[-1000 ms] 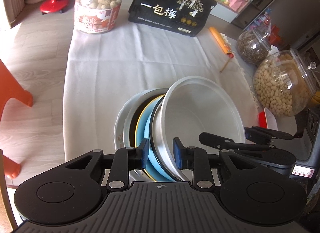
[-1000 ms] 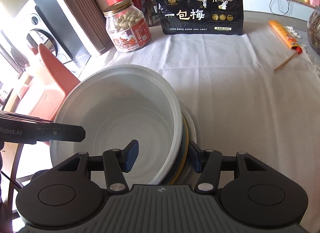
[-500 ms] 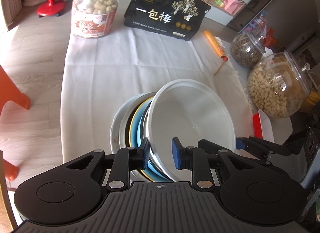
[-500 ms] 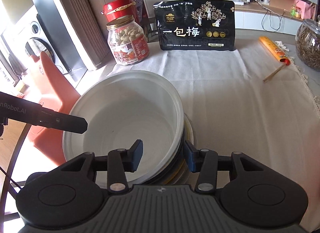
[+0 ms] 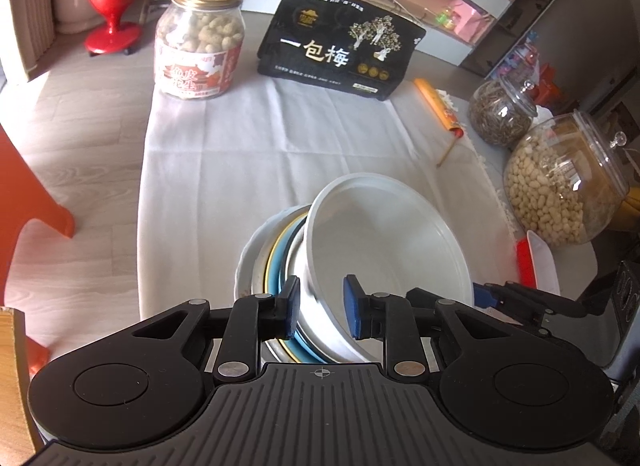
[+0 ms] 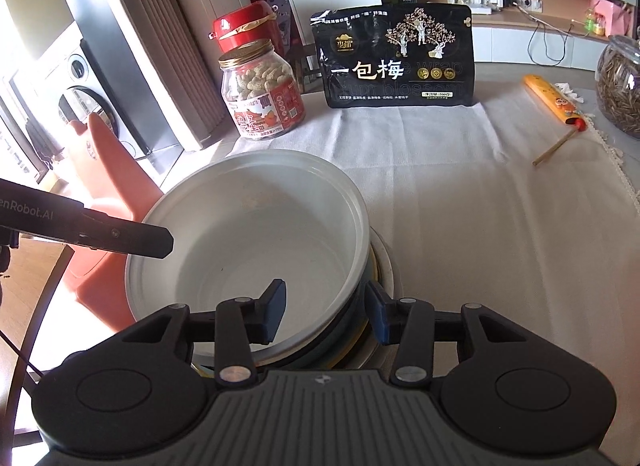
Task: Organize plates and bowls
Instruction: 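Open both grippers and withdraw them from the bowl stack, then move both grippers to the white-and-red rectangular tray beside the peanut jar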
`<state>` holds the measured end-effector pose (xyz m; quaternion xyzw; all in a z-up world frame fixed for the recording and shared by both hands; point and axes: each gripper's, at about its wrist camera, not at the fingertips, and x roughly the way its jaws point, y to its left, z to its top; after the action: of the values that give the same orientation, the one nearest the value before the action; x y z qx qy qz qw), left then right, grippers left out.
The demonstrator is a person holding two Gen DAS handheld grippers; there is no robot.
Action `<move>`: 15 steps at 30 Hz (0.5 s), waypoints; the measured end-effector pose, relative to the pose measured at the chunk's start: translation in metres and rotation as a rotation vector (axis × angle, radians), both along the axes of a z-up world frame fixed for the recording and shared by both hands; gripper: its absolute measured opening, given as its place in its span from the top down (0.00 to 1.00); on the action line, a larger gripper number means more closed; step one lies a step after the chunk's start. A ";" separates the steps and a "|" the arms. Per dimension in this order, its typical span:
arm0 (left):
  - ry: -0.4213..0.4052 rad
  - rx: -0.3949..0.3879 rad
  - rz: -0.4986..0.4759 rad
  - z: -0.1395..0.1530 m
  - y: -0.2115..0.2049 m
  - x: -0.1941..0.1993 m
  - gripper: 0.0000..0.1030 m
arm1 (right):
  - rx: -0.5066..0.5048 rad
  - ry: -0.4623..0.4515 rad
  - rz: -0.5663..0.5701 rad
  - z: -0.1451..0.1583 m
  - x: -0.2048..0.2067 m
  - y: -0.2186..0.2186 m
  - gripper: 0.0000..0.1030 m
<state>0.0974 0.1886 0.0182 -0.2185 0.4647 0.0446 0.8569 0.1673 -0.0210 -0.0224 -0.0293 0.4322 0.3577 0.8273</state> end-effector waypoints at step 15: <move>-0.209 0.159 0.162 0.046 -0.049 -0.017 0.76 | 0.137 -0.272 -0.245 0.022 0.007 -0.105 0.41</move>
<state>0.0804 0.1401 0.0643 -0.1903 0.3489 0.1274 0.9088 0.1741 -0.1260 -0.0007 0.0319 0.2916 0.2757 0.9154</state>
